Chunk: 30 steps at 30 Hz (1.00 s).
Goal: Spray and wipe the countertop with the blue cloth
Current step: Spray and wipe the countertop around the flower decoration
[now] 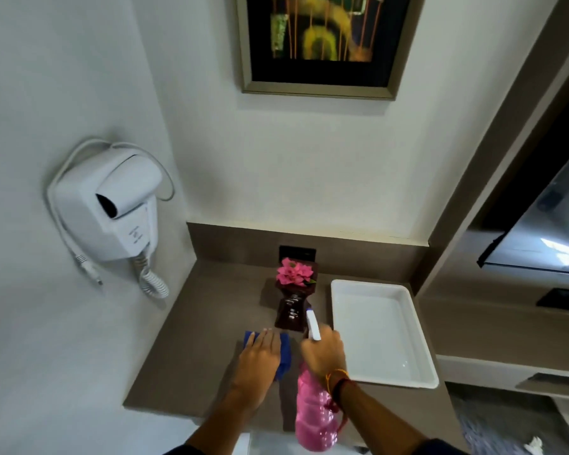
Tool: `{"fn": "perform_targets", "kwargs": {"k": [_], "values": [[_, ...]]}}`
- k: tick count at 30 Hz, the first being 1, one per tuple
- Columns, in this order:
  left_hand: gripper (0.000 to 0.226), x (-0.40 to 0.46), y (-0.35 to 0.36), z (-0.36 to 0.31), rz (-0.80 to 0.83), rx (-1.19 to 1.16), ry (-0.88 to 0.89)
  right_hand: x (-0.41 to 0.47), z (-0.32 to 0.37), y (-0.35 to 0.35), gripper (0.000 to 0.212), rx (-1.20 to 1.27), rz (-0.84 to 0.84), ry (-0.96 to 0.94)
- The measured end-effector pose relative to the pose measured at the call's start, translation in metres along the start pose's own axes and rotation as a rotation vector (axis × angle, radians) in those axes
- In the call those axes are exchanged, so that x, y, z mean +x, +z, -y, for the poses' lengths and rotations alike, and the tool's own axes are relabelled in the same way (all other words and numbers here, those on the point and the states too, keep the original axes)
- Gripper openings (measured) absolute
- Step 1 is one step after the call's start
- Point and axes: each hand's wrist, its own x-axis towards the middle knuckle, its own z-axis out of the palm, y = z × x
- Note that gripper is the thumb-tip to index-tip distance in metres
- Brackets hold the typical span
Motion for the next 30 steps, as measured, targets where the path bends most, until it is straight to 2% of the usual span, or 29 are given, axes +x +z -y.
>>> {"fn": "perform_targets", "kwargs": {"k": [2, 5, 10, 12, 15, 18, 23, 30], "values": [[0.07, -0.013, 0.003, 0.01, 0.04, -0.004, -0.02, -0.009, 0.001, 0.016, 0.011, -0.005, 0.002, 0.027], [0.067, -0.025, 0.006, 0.017, 0.049, 0.02, -0.022, -0.011, 0.003, 0.026, 0.017, -0.033, -0.012, 0.04], [0.067, -0.025, 0.003, 0.013, 0.037, 0.027, 0.017, -0.007, -0.005, 0.018, 0.014, -0.027, -0.043, 0.064], [0.068, -0.018, -0.002, 0.005, 0.021, 0.033, 0.041, -0.002, -0.009, 0.005, 0.021, -0.009, -0.065, 0.051], [0.065, -0.003, -0.009, -0.01, -0.015, 0.053, 0.083, 0.01, -0.009, -0.024, 0.014, 0.038, -0.128, -0.01], [0.059, 0.017, -0.014, -0.033, -0.068, 0.059, 0.122, 0.028, -0.011, -0.065, 0.017, 0.092, -0.222, -0.047], [0.058, 0.05, -0.019, -0.068, -0.073, 0.051, 0.138, 0.067, -0.035, -0.123, 0.012, 0.14, -0.369, -0.143], [0.059, 0.075, -0.009, -0.088, -0.025, 0.077, 0.093, 0.12, -0.097, -0.147, 0.025, 0.295, -0.325, -0.167]]}}
